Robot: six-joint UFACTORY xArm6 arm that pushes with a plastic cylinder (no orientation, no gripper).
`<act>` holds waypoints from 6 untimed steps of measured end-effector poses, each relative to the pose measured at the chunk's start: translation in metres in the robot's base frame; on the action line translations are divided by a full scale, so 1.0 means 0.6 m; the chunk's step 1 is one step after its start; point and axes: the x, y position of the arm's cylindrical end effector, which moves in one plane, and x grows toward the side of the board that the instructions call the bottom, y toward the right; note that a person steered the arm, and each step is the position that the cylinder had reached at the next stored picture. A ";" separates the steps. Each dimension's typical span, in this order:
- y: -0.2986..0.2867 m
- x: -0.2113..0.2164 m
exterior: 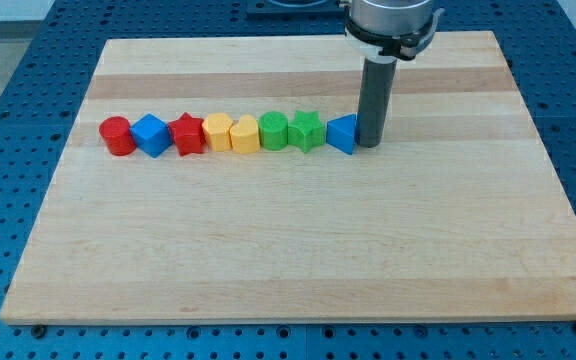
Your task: Point your arm at the green star
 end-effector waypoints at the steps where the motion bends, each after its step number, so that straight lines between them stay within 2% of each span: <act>1: 0.007 -0.001; 3: 0.041 -0.088; 5: -0.097 -0.107; 6: -0.117 -0.102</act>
